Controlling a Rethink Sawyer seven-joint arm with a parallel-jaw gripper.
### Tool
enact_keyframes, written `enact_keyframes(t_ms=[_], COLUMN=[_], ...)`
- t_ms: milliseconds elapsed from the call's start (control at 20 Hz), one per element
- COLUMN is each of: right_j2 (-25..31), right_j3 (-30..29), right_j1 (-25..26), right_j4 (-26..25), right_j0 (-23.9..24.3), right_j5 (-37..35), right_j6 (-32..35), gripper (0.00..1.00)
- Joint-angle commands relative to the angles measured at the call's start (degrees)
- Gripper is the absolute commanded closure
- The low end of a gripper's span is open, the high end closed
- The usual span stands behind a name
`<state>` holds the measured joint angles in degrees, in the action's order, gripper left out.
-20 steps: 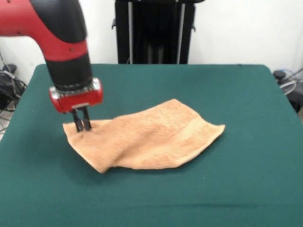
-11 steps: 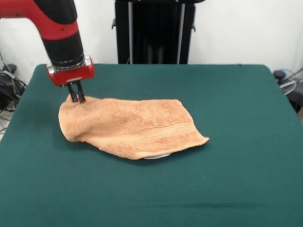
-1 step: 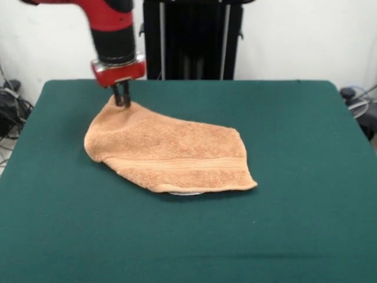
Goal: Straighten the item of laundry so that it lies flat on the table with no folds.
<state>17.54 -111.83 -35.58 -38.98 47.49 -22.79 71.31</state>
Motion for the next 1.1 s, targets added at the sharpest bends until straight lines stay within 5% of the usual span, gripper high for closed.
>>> enact_keyframes(t_ms=[50, 600, 1100], right_j2=[-3.9, -8.5, -11.3], right_j3=[-5.1, -3.4, -1.0], right_j1=[-7.8, -11.3, -13.3], right_j4=[7.1, 17.5, 21.8], right_j0=[-9.8, -18.1, -22.8], right_j5=[-5.8, -13.5, -20.0], right_j6=[17.0, 15.2, 14.2], gripper=[1.00, 1.00, 1.00])
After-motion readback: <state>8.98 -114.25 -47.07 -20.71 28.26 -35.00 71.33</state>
